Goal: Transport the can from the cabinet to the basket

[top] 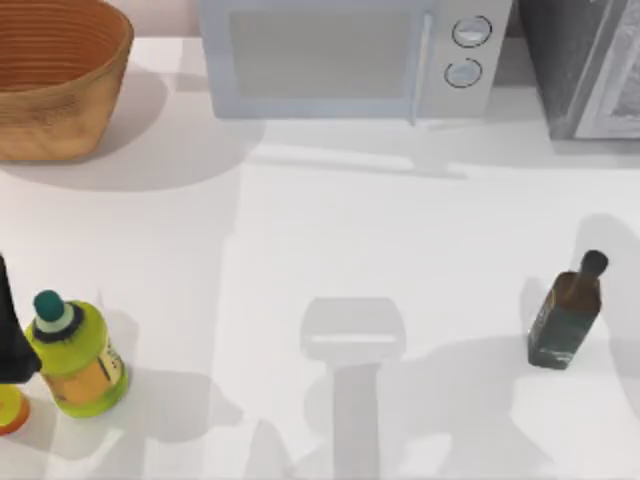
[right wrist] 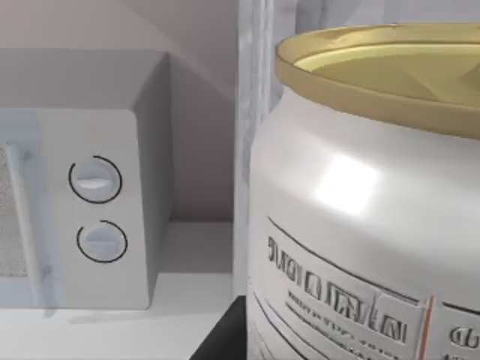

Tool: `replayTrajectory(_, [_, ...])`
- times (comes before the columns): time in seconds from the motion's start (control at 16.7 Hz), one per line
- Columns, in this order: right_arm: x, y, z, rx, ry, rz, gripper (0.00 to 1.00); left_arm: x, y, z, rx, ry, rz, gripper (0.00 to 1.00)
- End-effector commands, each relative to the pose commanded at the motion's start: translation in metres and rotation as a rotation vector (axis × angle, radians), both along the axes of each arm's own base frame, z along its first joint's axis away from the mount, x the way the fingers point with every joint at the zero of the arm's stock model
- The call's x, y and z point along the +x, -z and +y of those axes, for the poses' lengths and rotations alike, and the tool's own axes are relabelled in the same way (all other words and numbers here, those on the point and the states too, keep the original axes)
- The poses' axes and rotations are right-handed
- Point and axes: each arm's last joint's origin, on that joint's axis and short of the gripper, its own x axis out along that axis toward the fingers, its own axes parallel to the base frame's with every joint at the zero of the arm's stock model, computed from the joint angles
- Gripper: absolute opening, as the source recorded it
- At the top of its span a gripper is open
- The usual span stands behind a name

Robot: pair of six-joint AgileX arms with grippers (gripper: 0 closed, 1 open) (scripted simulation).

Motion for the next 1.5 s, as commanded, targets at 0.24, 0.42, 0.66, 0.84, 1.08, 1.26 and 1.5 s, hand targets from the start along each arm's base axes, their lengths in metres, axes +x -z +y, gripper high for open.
replayTrajectory(0.24, [0.022,-0.011,0.018,0.009,-0.007,-0.011,0.00,0.000,0.000,0.000,0.000,0.000,0.000,1.00])
replayTrajectory(0.42, [0.040,-0.016,0.035,0.015,-0.019,-0.020,0.00,0.000,0.000,0.000,0.000,0.000,0.000,1.00])
replayTrajectory(0.66, [0.063,-0.012,0.061,0.000,-0.023,-0.011,0.00,0.000,0.000,0.000,0.000,0.000,0.000,1.00])
replayTrajectory(0.84, [0.079,-0.006,0.083,-0.006,-0.021,-0.009,0.00,0.000,0.000,0.000,0.000,0.000,0.000,1.00])
replayTrajectory(1.08, [0.098,0.006,0.113,0.005,-0.009,-0.020,0.00,0.000,0.000,0.000,0.000,0.000,0.000,1.00])
replayTrajectory(1.26, [0.110,0.017,0.137,0.025,0.003,-0.037,0.00,0.000,0.000,0.000,0.000,0.000,0.000,1.00])
replayTrajectory(1.5, [0.119,0.044,0.173,0.025,0.000,-0.035,0.00,0.000,0.000,0.000,0.000,0.000,0.000,1.00])
